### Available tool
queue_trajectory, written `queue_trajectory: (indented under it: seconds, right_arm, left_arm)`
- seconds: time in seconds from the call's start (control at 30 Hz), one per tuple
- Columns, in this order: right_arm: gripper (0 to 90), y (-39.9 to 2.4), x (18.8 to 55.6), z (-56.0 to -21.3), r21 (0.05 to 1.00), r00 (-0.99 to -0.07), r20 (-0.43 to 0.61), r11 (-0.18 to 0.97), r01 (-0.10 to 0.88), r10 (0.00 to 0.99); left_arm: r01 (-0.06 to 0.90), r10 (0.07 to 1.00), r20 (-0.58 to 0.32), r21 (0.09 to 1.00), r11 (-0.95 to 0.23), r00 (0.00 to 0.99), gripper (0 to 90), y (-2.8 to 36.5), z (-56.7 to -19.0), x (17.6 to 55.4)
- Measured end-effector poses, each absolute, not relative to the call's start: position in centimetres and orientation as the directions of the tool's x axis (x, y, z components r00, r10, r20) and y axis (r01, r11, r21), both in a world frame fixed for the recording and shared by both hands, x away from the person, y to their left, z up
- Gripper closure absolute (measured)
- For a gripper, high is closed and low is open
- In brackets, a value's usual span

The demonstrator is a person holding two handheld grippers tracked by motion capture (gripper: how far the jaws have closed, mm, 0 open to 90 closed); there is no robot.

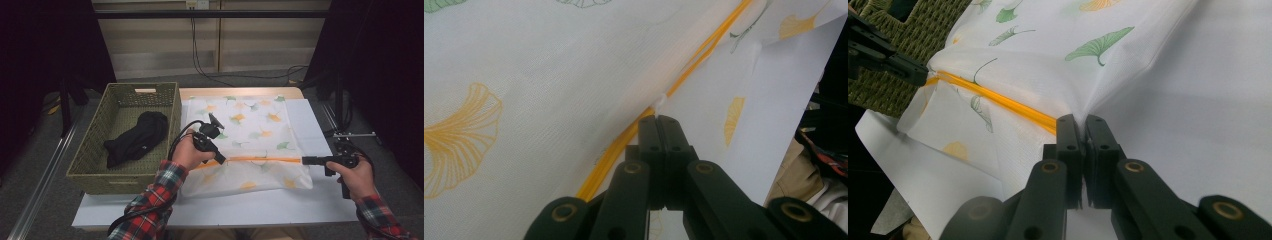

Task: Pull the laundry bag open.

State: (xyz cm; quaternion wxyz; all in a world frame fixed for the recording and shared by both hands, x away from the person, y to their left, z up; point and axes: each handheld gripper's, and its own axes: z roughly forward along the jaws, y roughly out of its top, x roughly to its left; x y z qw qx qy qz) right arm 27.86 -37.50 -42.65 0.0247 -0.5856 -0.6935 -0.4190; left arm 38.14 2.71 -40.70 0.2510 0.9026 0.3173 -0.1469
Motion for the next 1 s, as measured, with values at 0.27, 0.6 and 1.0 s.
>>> queue_trajectory:
  seconds: [0.27,0.6,1.0]
  right_arm:
    - [87.3,-37.7,28.0,-42.7,0.551,-0.312,0.522,-0.034,0.834,0.794]
    - [87.2,-38.0,28.0,-42.8,0.546,-0.302,0.52,-0.039,0.837,0.799]
    - [87.2,-38.5,28.0,-42.7,0.55,-0.302,0.507,-0.034,0.834,0.808]
  left_arm:
    - [0.649,0.51,-0.414,0.352,-0.674,0.754,90.0,3.3,-40.4,38.2]
    - [0.664,0.517,-0.427,0.361,-0.655,0.742,90.0,3.7,-40.4,38.1]
    - [0.665,0.522,-0.424,0.349,-0.66,0.74,90.0,4.3,-40.3,38.1]
